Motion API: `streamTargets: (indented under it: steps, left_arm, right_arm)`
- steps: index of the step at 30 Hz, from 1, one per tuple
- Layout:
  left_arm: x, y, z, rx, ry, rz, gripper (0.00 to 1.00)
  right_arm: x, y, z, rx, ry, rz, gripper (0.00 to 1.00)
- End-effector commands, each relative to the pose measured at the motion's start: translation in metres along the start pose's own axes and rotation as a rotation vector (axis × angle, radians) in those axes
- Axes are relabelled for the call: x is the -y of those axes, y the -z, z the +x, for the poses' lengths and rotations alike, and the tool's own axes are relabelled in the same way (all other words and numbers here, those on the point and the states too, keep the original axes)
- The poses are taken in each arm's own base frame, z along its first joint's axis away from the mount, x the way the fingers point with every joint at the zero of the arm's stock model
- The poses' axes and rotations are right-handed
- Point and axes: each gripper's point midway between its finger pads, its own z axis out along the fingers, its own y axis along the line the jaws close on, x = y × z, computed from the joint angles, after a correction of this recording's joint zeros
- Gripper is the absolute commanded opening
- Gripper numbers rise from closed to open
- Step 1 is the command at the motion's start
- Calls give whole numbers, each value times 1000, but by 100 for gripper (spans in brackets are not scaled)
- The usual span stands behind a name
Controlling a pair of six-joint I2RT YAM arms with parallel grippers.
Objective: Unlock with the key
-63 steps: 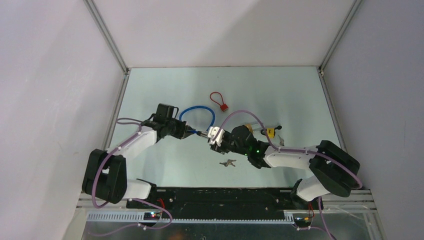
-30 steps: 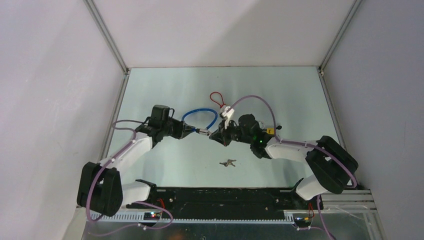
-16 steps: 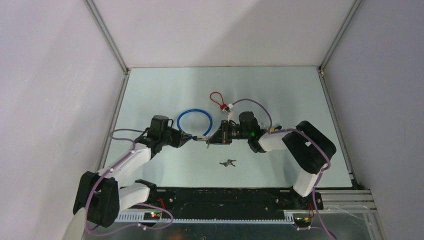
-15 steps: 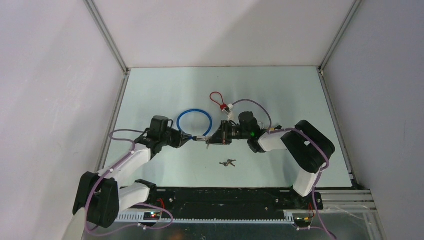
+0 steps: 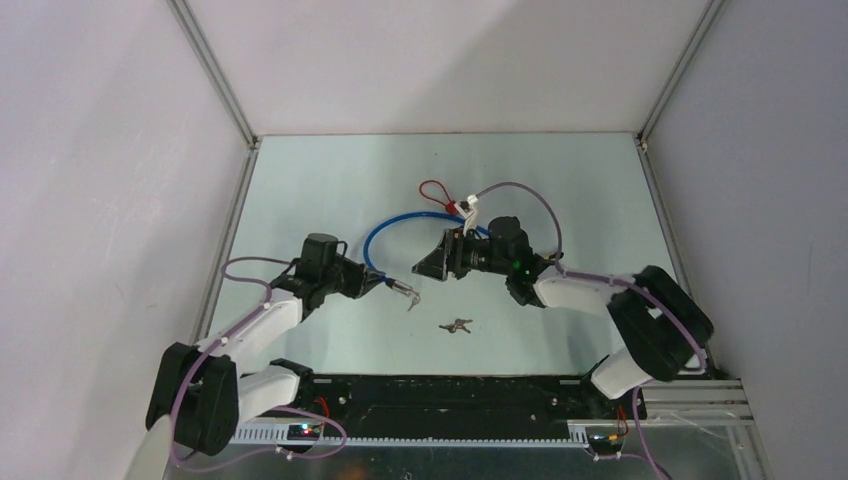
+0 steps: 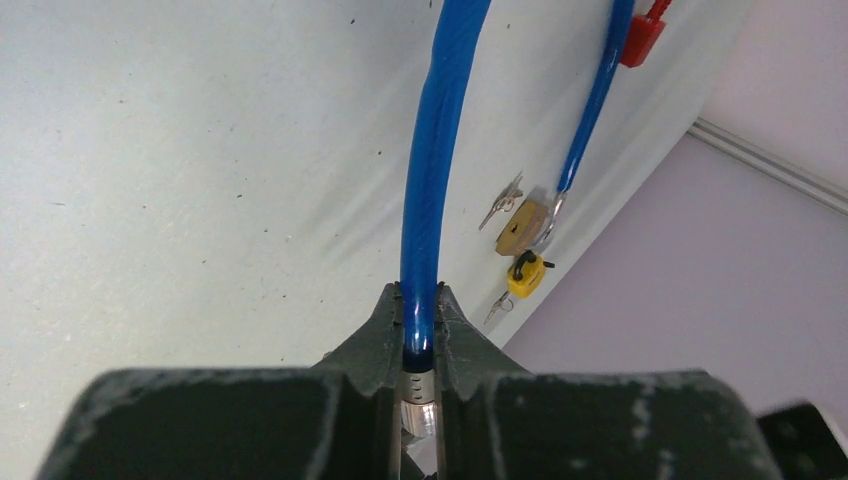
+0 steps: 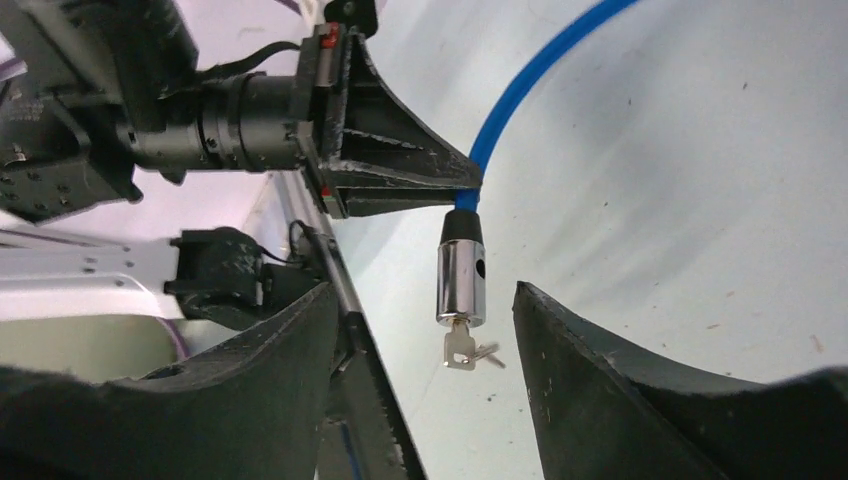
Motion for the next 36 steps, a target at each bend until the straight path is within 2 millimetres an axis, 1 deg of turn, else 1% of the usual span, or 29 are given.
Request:
streamTargets:
  steps: [1, 2, 3, 4, 5, 10, 13, 15, 16, 17, 18, 19, 20, 21, 22, 23, 24, 25, 26, 27, 28, 29, 32, 33, 34, 35, 36]
  left_arm:
    - [32, 6, -2, -4, -46, 92, 0]
    - [32, 6, -2, -4, -48, 93, 0]
    - [32, 5, -2, -6, -49, 90, 0]
    - [32, 5, -2, -5, -49, 91, 0]
    - [32, 6, -4, -1, -48, 92, 0]
    - [33, 10, -16, 18, -71, 109, 0]
    - [43, 22, -31, 55, -92, 154, 0]
    - [45, 31, -45, 102, -100, 168, 0]
    - [43, 37, -56, 140, -94, 166, 0]
    - [41, 40, -62, 160, -88, 162, 0]
    - [36, 47, -75, 200, -73, 149, 0]
    - [33, 51, -84, 226, -62, 142, 0]
    - [26, 58, -99, 276, -43, 127, 0]
    - [23, 62, -106, 297, -35, 121, 0]
    - [16, 70, -120, 343, -10, 106, 0]
    - [11, 74, -127, 365, -8, 90, 0]
    - [9, 83, -141, 414, 15, 90, 0]
    - [3, 87, -147, 437, 18, 67, 0]
    - [1, 95, -159, 478, 36, 63, 0]
    - [-5, 99, -165, 504, 36, 39, 0]
    - [-7, 107, -175, 539, 54, 31, 0]
    - [-13, 112, -182, 566, 69, 12, 0]
    - [-19, 124, -199, 631, 95, -9, 0]
    - [-25, 130, -208, 677, 103, -34, 0]
    - [-23, 136, -214, 708, 101, -40, 0]
    - [-28, 142, -223, 752, 96, -70, 0]
    - [-30, 154, -235, 825, 93, -105, 0]
  right_arm:
    - [-3, 12, -11, 38, 360, 140, 69]
    - [-1, 13, -2, -5, 437, 165, 69]
    - [-6, 14, -12, 16, 478, 190, 70]
    - [-3, 16, -9, -11, 513, 213, 70]
    - [-2, 17, -16, 1, 539, 241, 70]
    - [18, 36, -27, 5, 530, 368, 69]
    - [33, 47, -32, 11, 510, 448, 69]
    - [41, 55, -33, 9, 490, 492, 69]
    - [44, 59, -34, 10, 482, 519, 68]
    - [47, 63, -35, 10, 472, 537, 68]
    - [50, 66, -37, 17, 470, 556, 68]
    - [50, 68, -38, 22, 470, 563, 68]
    - [53, 71, -37, 14, 466, 577, 68]
    - [55, 74, -36, 6, 461, 586, 68]
    - [55, 75, -36, 6, 459, 590, 67]
    - [57, 78, -38, 15, 454, 608, 67]
    - [60, 81, -40, 25, 447, 627, 67]
    - [62, 83, -41, 30, 442, 637, 67]
    - [65, 86, -43, 39, 432, 651, 67]
    - [65, 88, -44, 44, 428, 656, 67]
    - [67, 91, -45, 50, 420, 664, 66]
    - [68, 93, -45, 55, 415, 672, 66]
    - [75, 102, -50, 85, 387, 711, 66]
    - [78, 107, -50, 98, 378, 729, 66]
    - [80, 112, -54, 119, 352, 742, 66]
    - [84, 115, -53, 130, 324, 755, 67]
    - [87, 121, -56, 142, 305, 770, 67]
